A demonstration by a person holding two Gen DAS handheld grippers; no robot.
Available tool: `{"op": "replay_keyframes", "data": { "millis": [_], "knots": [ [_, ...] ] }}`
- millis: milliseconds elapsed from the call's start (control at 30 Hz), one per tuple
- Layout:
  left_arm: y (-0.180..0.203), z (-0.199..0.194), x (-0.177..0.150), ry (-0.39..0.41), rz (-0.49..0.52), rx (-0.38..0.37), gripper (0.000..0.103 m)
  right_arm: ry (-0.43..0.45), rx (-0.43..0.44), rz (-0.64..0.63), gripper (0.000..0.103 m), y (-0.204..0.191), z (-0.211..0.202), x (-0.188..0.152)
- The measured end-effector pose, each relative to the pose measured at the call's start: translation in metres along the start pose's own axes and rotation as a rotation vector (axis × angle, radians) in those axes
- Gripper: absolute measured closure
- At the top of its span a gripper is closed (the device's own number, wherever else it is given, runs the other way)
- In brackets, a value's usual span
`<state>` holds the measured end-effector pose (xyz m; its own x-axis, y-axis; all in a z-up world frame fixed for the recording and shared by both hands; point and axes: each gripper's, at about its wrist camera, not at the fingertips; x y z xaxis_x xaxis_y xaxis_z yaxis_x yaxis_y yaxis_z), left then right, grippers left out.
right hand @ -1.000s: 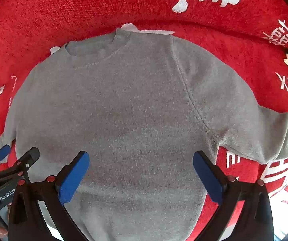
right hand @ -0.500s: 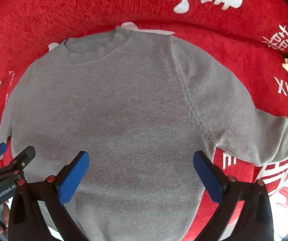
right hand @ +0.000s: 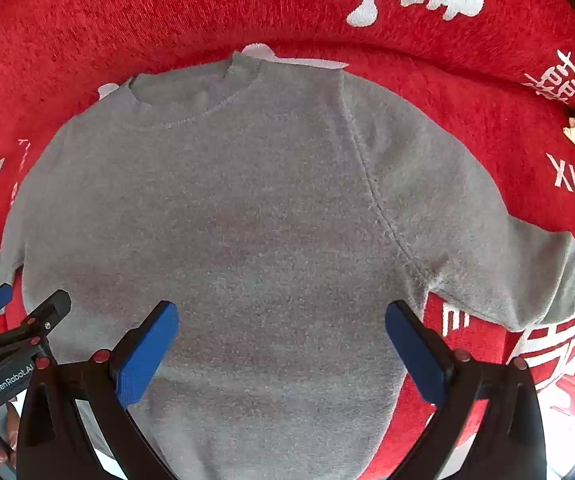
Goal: Fold small clothes
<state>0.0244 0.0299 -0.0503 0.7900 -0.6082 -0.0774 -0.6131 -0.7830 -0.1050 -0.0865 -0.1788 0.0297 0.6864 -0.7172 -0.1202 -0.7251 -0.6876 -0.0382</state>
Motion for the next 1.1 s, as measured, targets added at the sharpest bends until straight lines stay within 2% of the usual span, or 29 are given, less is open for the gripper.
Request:
{"op": "replay_keyframes", "data": {
  "millis": [1100],
  "knots": [
    [-0.0033, 0.0020, -0.0025, -0.008, -0.003, 0.013, 0.000, -0.004, -0.003, -0.006, 0.000, 0.0021, -0.0017, -0.0031]
  ]
}}
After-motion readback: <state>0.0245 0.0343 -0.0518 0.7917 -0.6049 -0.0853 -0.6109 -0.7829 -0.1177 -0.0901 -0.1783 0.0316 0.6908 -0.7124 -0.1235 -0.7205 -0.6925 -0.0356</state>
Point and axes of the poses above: each gripper's, at about its wrist camera, not at the fingertips, and z roughly the way its jaws point, y to its right, x to its top, and after that the axes turned 9 degrees about -y, right-handed
